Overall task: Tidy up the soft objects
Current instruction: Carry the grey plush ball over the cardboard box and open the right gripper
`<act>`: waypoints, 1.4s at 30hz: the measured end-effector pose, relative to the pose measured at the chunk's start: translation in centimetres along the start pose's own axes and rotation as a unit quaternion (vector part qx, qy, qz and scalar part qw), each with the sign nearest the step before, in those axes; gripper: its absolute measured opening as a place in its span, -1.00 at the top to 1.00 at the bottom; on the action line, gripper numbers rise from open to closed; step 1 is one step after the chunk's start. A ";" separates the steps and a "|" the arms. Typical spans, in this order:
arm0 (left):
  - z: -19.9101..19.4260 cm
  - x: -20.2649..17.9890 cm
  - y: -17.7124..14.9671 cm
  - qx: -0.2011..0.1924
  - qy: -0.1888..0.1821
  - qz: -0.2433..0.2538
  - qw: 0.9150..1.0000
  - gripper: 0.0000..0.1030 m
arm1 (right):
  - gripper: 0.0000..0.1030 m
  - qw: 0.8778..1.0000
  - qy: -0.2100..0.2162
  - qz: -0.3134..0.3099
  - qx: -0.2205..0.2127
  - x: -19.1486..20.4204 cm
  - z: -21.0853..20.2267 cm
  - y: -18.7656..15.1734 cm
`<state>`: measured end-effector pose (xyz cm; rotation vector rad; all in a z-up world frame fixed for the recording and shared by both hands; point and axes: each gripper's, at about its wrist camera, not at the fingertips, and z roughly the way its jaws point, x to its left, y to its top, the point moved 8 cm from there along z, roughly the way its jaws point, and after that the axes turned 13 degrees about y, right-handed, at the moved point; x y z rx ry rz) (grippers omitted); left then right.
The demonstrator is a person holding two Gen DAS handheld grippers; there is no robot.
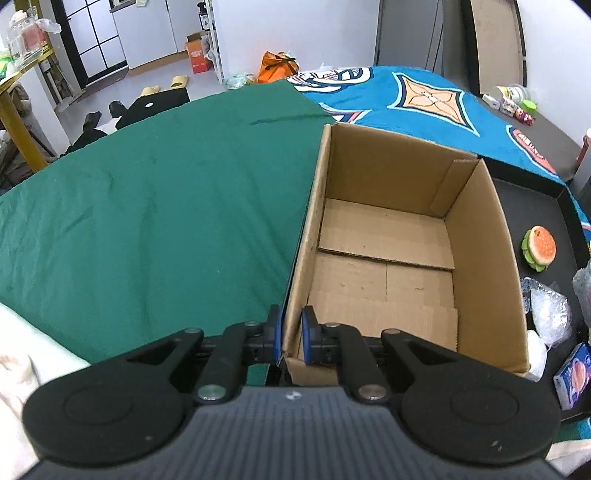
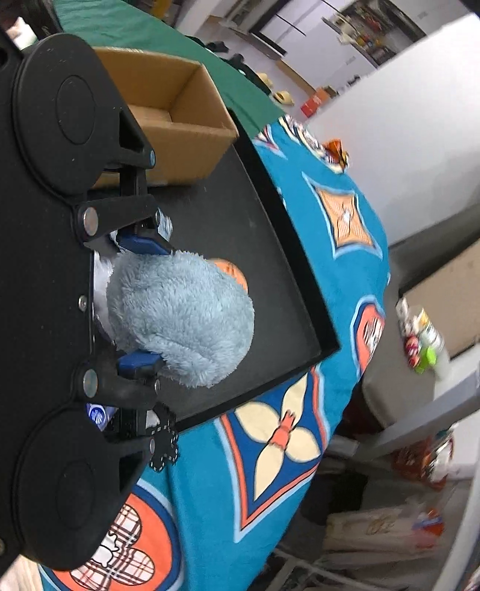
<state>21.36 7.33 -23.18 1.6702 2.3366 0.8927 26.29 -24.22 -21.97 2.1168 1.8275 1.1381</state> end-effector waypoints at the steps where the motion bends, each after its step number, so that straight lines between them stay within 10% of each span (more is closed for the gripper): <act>1: -0.1 0.0 0.0 -0.004 0.000 0.001 1.000 0.81 | 0.04 1.000 0.004 -0.008 0.000 0.5 -0.3 -0.1; 42: 1.0 2.1 0.3 0.005 -0.066 -0.043 0.997 0.80 | 0.03 0.972 0.124 -0.200 -0.022 18.2 -0.1 -3.3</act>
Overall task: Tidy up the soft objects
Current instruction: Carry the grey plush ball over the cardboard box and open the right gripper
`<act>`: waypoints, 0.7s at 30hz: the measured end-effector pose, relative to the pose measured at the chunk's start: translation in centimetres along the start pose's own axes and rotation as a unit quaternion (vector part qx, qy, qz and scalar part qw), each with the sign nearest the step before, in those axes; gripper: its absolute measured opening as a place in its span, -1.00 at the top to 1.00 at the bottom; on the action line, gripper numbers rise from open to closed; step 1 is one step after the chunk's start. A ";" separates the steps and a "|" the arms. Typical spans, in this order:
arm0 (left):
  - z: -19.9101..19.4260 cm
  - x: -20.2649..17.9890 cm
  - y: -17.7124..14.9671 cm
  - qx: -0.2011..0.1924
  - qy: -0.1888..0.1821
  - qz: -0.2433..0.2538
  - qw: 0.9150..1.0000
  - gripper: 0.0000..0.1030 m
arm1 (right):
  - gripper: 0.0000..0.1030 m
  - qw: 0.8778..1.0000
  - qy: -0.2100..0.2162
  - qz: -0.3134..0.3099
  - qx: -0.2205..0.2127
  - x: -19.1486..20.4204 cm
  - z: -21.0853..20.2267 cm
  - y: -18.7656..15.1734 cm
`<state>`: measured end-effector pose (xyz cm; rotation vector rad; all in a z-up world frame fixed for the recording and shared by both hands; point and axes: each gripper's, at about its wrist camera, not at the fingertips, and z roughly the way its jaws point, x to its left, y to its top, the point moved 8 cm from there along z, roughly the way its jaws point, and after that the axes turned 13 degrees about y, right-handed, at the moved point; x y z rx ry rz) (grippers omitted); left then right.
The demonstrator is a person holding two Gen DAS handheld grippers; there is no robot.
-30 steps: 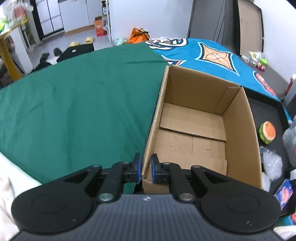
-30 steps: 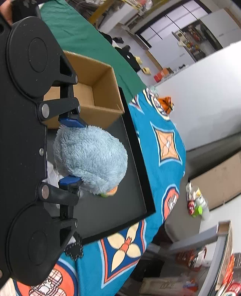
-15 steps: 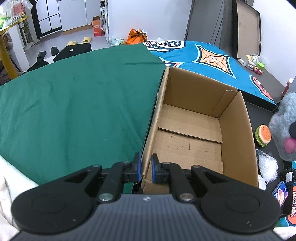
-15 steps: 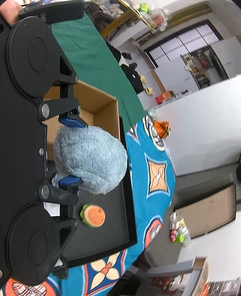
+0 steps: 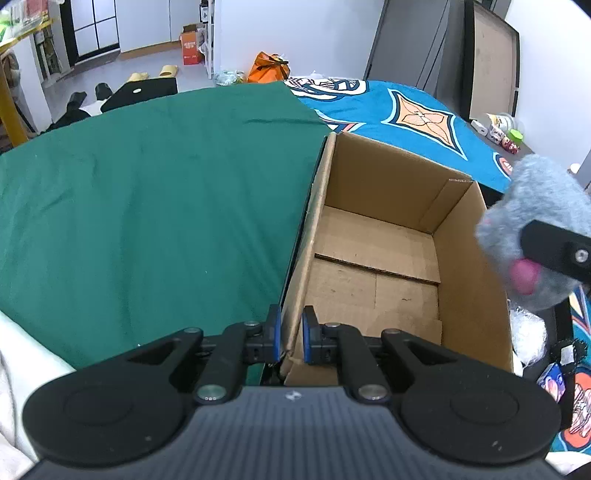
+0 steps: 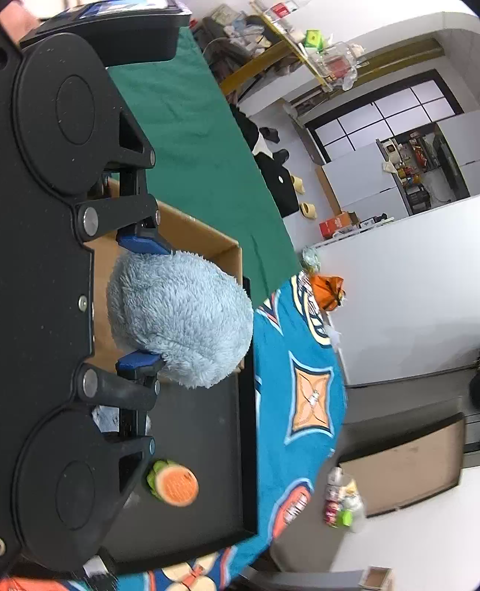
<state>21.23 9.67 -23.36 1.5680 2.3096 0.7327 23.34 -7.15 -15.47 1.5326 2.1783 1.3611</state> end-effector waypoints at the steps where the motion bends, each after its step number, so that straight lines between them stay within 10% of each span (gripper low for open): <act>1: 0.0 0.1 0.0 0.001 -0.002 -0.001 1.000 0.80 | 0.02 1.000 0.003 0.006 0.002 0.2 0.2 -0.1; 9: 0.2 0.4 0.0 0.002 -0.015 -0.011 1.000 0.80 | -0.03 0.999 0.022 0.015 0.019 1.9 2.5 -0.3; 13: 0.3 0.6 0.0 0.002 -0.018 -0.011 1.000 0.79 | -0.53 0.999 0.039 0.025 0.018 3.1 3.7 0.1; 21: 0.7 0.4 -0.1 0.016 -0.017 -0.007 1.000 0.77 | -0.55 0.998 0.032 0.046 0.026 2.6 3.4 -0.3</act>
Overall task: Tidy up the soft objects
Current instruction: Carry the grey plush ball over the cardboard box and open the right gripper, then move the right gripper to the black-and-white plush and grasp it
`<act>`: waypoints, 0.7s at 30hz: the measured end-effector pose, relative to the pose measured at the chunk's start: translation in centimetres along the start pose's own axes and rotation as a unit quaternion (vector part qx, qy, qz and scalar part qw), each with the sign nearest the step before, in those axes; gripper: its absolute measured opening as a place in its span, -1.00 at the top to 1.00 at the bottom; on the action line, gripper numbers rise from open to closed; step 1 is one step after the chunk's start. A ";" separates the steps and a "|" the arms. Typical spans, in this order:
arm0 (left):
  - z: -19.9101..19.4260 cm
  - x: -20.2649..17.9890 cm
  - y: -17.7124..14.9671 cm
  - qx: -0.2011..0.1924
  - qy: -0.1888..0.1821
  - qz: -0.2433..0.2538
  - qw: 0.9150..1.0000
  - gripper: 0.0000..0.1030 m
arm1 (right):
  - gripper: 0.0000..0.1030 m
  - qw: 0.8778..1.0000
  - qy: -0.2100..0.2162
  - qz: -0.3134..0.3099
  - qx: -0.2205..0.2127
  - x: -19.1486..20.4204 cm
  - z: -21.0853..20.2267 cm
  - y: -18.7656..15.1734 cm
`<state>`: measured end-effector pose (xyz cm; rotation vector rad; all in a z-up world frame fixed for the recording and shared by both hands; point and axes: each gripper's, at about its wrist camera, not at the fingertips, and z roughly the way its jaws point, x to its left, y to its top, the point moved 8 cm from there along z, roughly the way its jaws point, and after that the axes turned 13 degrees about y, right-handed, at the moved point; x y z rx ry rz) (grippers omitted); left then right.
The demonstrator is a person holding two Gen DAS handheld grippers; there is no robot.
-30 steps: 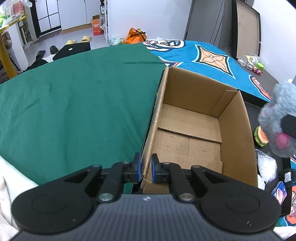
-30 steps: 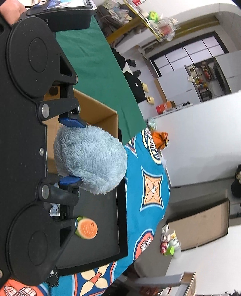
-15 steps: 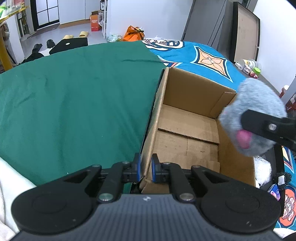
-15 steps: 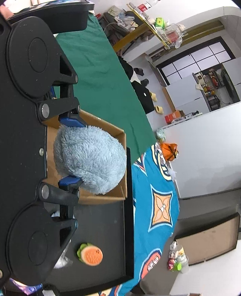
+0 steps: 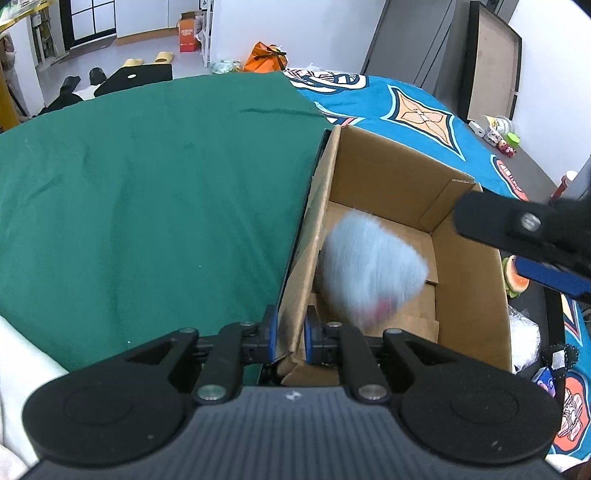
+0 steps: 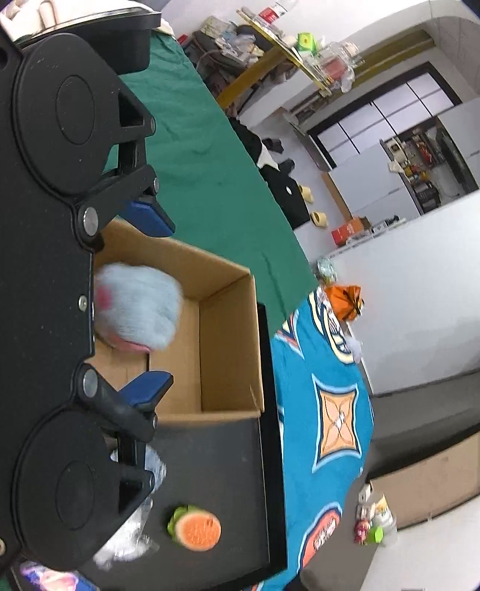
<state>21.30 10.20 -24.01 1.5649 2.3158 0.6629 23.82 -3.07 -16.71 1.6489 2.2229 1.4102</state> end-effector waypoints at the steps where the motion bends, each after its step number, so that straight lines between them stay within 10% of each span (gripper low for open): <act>1: -0.1 -0.1 0.0 -0.001 0.003 0.004 1.000 0.76 | -0.55 1.000 -0.004 0.002 -0.002 -0.3 -0.3 0.0; 21: -1.5 -2.1 -0.1 -0.015 0.045 0.048 0.998 0.00 | -0.62 0.988 -0.145 0.042 -0.019 -9.8 -7.6 -1.5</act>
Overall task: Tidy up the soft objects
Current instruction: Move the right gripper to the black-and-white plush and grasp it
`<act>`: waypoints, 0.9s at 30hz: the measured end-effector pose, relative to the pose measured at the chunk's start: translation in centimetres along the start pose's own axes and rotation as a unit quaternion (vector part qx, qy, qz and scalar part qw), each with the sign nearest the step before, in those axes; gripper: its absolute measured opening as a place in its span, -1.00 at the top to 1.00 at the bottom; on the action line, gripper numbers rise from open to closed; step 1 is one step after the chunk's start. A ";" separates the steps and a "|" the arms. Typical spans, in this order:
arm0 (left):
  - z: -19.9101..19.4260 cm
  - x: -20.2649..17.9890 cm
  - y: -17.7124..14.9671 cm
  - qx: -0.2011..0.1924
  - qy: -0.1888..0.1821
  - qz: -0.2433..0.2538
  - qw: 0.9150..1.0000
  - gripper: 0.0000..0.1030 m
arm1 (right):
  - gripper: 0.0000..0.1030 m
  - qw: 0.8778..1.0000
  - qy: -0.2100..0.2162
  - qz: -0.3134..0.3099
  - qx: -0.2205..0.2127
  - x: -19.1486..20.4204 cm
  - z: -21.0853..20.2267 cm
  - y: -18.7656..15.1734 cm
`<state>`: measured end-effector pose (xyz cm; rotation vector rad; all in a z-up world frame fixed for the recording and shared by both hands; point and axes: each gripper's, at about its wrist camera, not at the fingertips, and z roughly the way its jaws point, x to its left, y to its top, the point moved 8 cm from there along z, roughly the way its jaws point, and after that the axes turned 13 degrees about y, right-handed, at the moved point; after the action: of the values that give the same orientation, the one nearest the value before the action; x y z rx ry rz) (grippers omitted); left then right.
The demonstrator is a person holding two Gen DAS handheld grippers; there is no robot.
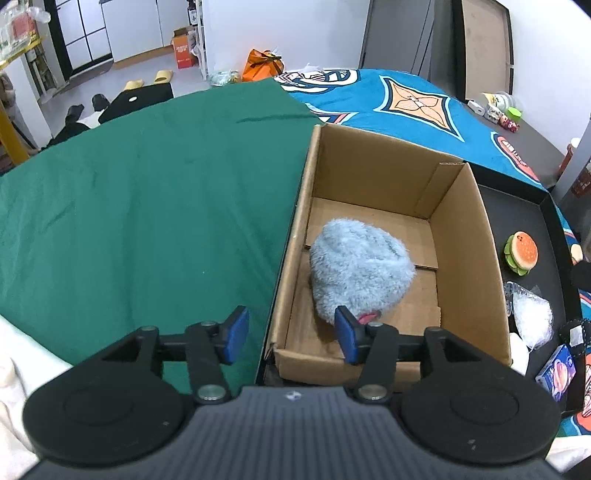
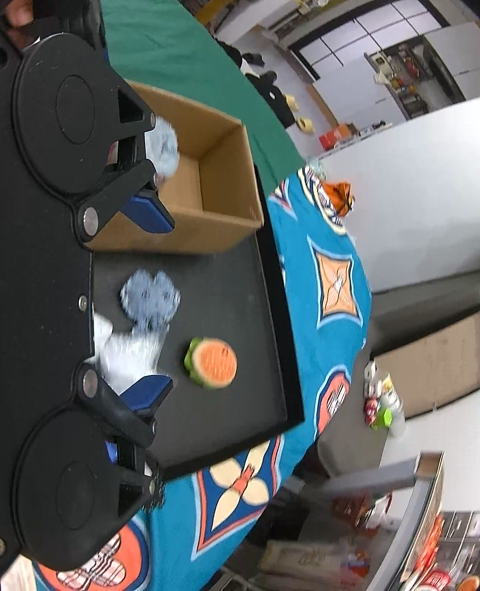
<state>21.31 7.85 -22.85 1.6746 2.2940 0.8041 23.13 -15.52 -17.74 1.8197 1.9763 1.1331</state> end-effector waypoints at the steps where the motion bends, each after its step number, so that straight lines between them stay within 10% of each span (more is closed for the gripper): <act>1: -0.1 -0.2 0.0 0.000 0.001 0.002 1.000 -0.04 | -0.62 1.000 -0.004 0.002 0.001 -0.5 -0.1 0.0; 27: 0.2 -2.2 0.6 -0.014 0.067 0.036 0.997 -0.32 | -0.65 0.994 -0.090 0.067 0.013 -13.3 -1.6 -2.4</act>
<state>22.66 6.00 -23.05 1.7494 2.3077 0.9887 23.08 -28.23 -22.58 2.0178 1.7995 0.9441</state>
